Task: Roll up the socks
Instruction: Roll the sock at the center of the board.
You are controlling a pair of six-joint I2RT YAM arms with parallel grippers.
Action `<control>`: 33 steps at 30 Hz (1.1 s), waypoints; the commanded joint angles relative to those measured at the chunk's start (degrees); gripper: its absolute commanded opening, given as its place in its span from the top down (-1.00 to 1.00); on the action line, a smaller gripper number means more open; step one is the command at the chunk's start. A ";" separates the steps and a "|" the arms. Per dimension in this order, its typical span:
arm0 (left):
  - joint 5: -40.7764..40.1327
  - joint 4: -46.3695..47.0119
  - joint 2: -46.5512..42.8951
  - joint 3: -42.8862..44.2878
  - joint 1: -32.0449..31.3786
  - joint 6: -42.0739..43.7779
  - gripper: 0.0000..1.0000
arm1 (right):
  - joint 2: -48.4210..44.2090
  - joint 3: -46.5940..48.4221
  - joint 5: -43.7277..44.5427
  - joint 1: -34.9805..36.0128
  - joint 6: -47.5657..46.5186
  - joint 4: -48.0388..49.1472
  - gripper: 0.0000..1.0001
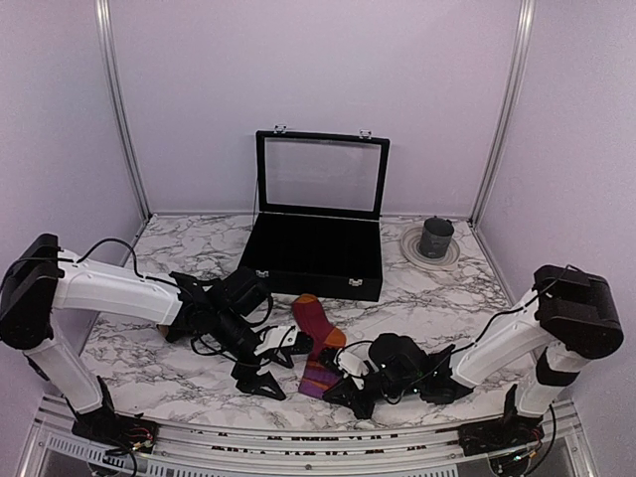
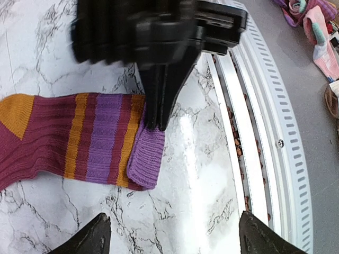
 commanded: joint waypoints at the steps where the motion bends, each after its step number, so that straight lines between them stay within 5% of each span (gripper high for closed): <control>1: -2.07 3.87 -2.33 -2.06 -2.27 5.17 -0.65 | -1.07 1.04 -10.27 -4.60 9.16 -9.65 1.00; 14: -8.14 10.47 4.14 -0.21 -7.69 8.57 -0.28 | 9.01 5.22 -28.11 -11.11 19.94 -11.16 1.00; 25: -12.86 15.88 6.58 -0.95 -7.72 11.25 0.01 | 9.01 4.99 -30.69 -12.63 21.63 -10.36 1.00; 33: -10.85 11.16 8.12 0.12 -7.84 13.02 0.14 | 9.16 5.02 -31.00 -13.68 22.05 -9.91 1.00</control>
